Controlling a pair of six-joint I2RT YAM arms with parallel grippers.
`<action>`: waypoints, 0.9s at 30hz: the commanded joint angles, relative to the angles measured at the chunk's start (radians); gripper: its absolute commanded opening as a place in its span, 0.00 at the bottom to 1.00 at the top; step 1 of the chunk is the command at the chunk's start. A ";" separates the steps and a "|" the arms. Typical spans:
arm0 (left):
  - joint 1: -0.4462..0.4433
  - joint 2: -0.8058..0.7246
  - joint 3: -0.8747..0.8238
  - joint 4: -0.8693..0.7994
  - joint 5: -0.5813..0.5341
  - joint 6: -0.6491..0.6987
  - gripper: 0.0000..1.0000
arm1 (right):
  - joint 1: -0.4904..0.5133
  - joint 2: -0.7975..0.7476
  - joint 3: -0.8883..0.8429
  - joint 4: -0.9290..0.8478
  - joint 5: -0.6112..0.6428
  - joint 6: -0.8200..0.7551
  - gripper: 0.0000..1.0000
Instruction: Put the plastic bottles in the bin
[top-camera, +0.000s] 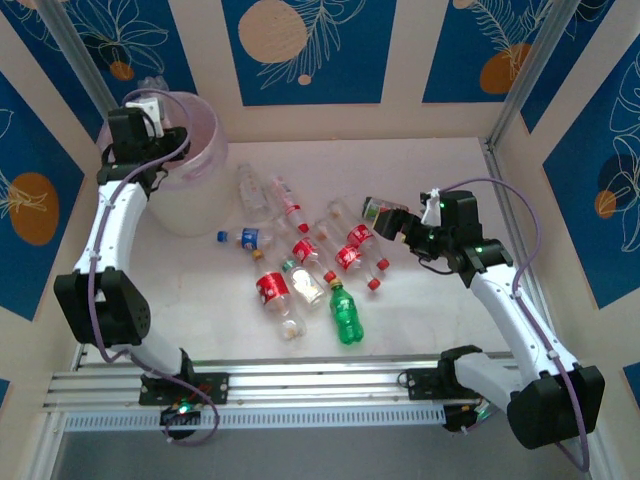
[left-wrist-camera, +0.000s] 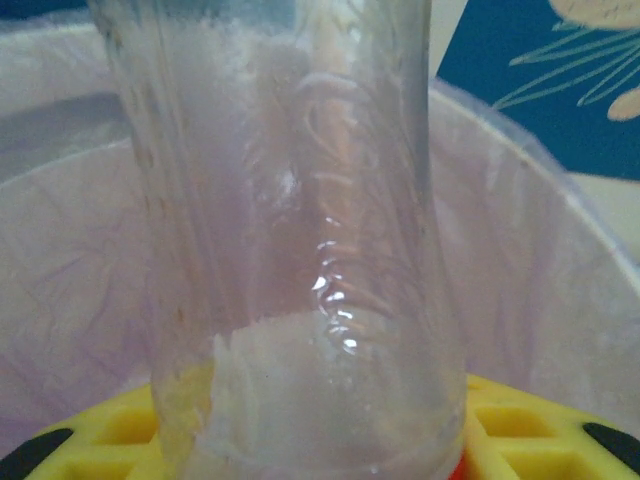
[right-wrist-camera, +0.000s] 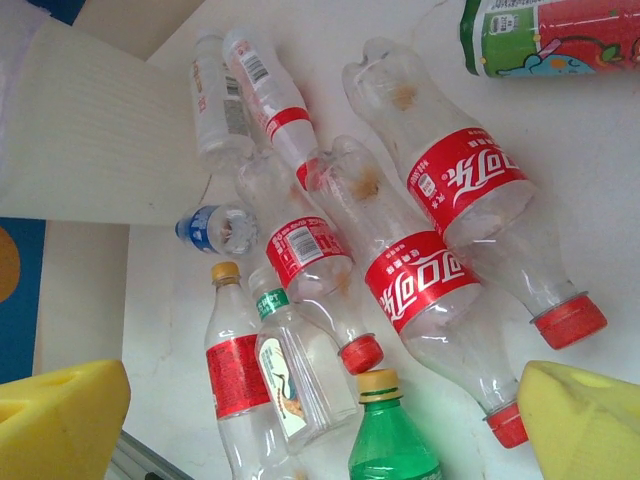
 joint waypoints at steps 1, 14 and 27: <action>0.004 0.003 0.018 -0.050 0.023 0.037 0.10 | 0.009 -0.004 -0.014 0.005 0.003 -0.009 1.00; 0.008 0.196 0.335 -0.503 0.089 0.152 0.18 | 0.021 0.008 -0.034 0.021 0.020 -0.012 0.99; 0.014 0.253 0.356 -0.597 0.127 0.268 0.20 | 0.030 0.049 -0.025 0.035 0.025 -0.024 0.99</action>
